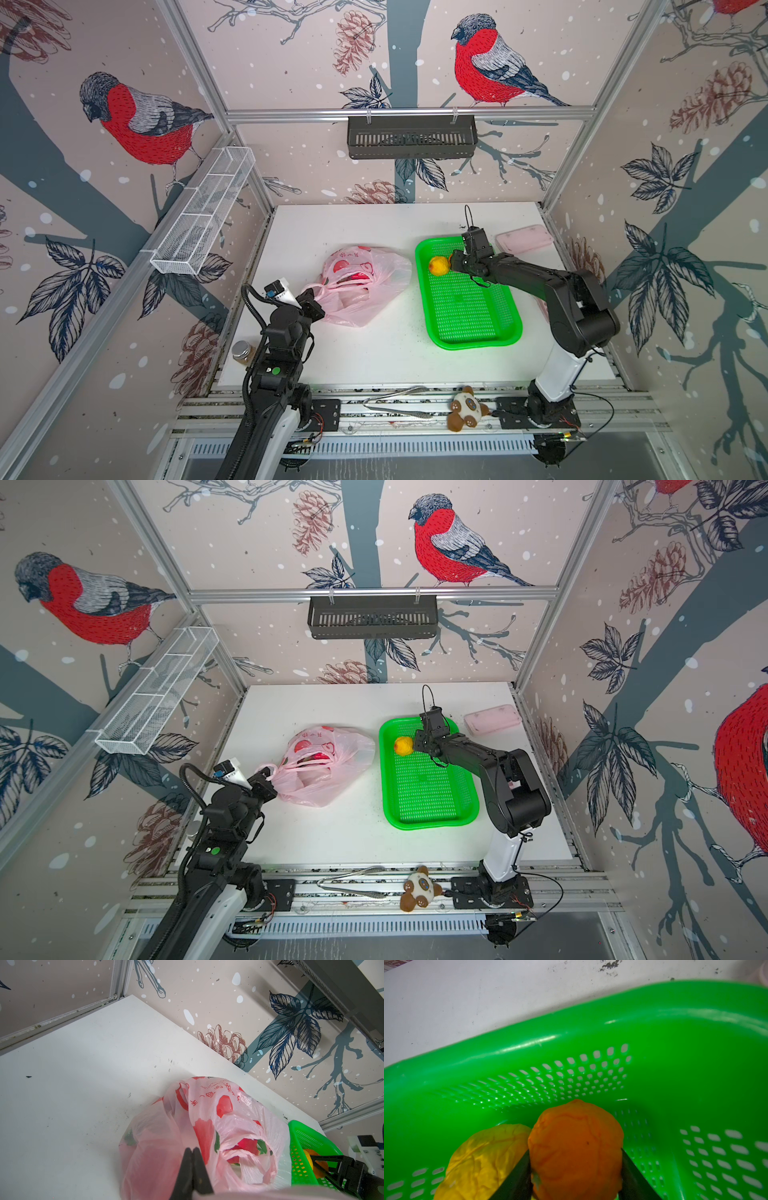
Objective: Untie the knot of the plastic bag and take out the fruit
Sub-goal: 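Lower the orange fruit into the basket beside the yellow fruit, then open the right gripper to release the orange fruit in the basket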
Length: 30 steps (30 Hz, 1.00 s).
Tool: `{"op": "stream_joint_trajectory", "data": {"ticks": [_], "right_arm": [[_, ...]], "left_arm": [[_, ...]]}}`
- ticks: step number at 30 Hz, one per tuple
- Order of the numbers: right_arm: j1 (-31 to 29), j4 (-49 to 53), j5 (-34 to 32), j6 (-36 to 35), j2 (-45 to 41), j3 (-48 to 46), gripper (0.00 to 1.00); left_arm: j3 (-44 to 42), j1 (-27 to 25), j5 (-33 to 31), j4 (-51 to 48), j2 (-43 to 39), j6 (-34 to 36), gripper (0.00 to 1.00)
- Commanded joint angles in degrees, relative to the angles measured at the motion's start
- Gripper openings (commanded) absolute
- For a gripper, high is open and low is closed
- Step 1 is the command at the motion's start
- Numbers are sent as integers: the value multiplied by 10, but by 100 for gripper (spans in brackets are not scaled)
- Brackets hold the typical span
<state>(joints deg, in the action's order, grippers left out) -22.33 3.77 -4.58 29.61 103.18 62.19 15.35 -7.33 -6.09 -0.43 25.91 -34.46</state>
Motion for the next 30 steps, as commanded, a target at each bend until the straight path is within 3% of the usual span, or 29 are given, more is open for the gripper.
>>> {"op": "stream_joint_trajectory", "data": {"ticks": [1,30], "right_arm": [[0,-2,-6,-3,3,3,60],[-4,17,-32,3,-12,6,79]], "left_arm": [[-1,0,0,17,2,4,0],[6,0,1,-3,-23,9,0]]}}
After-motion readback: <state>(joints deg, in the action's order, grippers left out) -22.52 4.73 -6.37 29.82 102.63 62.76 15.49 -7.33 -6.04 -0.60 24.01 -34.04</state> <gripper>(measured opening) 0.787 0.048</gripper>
